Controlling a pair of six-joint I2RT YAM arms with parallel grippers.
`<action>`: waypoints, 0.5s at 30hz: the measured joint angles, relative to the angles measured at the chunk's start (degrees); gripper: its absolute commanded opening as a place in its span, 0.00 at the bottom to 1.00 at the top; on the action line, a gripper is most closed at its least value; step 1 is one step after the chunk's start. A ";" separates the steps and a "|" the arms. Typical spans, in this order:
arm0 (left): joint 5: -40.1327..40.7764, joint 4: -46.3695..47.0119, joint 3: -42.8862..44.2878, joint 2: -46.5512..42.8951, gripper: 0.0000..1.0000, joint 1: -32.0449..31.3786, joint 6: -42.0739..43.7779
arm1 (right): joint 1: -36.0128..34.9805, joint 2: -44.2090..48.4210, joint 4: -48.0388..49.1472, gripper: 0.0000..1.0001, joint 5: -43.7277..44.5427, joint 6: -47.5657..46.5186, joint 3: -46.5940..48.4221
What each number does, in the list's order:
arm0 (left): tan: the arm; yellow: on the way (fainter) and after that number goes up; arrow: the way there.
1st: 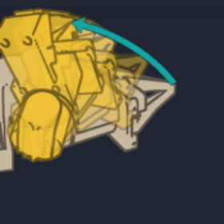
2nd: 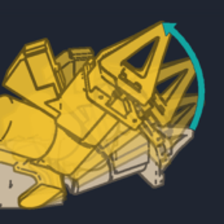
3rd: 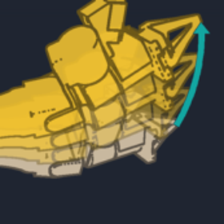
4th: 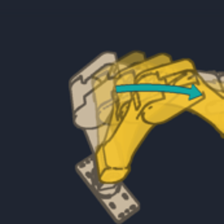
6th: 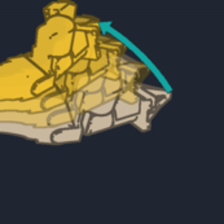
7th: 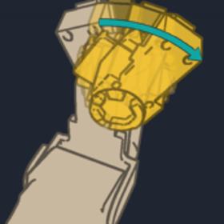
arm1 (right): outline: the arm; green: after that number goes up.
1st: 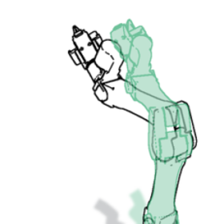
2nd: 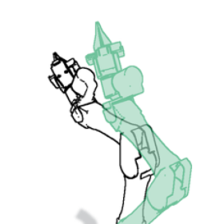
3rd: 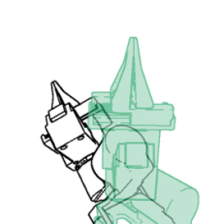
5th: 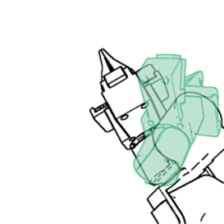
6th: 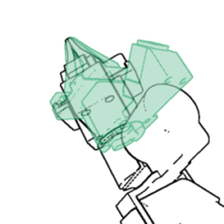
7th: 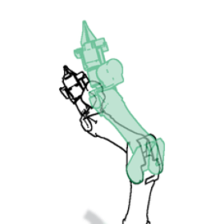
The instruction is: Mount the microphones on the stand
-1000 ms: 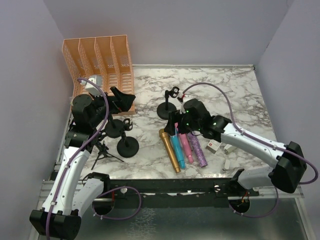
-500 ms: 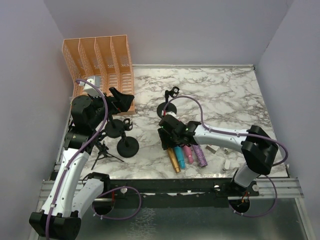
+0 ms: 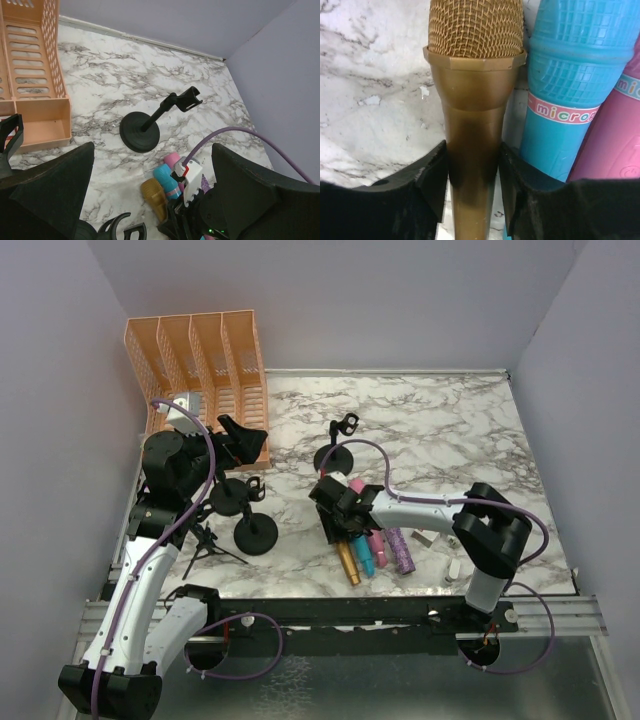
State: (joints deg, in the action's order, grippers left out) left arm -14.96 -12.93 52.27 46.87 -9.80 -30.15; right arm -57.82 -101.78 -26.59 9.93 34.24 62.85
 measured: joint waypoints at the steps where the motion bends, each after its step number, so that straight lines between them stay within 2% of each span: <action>1: 0.04 0.00 0.00 -0.02 0.99 -0.02 0.00 | 0.00 -0.39 0.00 0.36 0.26 -0.02 0.02; 5: 0.07 -0.04 0.00 -0.17 0.99 -0.02 0.02 | -0.35 -0.66 0.15 0.24 1.44 0.26 0.39; 10: 0.07 -0.04 0.00 -0.22 0.99 -0.02 0.02 | -0.52 0.44 1.81 0.23 2.36 0.26 -0.04; 15: 0.00 -0.07 0.11 -0.20 0.99 -0.02 0.00 | -0.52 9.68 6.23 0.24 2.78 0.26 -2.14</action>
State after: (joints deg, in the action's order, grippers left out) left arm -14.96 -12.99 52.38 46.68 -9.82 -30.15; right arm -58.35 -92.09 -20.36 12.71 34.50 60.71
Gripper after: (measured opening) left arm 0.988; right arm 0.373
